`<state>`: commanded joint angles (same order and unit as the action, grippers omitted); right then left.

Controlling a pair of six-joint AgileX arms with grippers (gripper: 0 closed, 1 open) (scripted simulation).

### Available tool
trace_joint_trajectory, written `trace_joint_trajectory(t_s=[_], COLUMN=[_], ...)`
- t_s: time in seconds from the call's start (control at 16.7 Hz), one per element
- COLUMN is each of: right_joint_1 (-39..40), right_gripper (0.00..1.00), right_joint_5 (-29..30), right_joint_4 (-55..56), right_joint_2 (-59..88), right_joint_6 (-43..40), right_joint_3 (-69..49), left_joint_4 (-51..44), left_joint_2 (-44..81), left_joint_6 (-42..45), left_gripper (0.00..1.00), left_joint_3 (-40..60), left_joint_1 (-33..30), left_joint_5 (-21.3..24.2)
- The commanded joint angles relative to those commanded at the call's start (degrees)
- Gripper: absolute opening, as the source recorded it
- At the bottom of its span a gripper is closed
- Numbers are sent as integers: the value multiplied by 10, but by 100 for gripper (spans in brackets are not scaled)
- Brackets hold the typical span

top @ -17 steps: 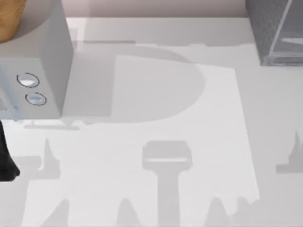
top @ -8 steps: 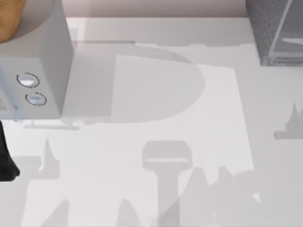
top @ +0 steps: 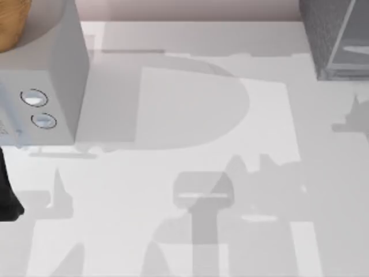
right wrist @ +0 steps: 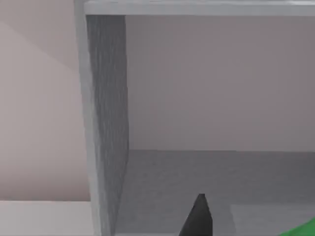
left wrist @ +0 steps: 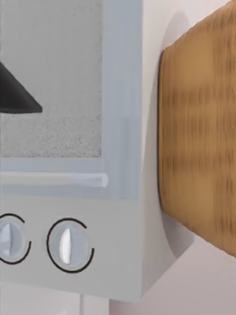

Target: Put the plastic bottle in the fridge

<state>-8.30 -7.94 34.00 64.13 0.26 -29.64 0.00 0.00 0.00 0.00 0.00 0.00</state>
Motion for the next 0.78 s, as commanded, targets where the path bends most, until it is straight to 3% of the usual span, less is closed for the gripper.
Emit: trace_joint_trajectory(t_s=[0.78], right_joint_1=[-63], right_gripper=[1], right_joint_5=[-44], right_joint_4=[228], right_joint_2=[425], right_joint_6=[5], right_joint_3=[-199], left_joint_4=[0], left_joint_2=[0], left_joint_6=[0], left_gripper=[100], left_joint_3=[0], left_joint_1=[0], left_joint_5=[0])
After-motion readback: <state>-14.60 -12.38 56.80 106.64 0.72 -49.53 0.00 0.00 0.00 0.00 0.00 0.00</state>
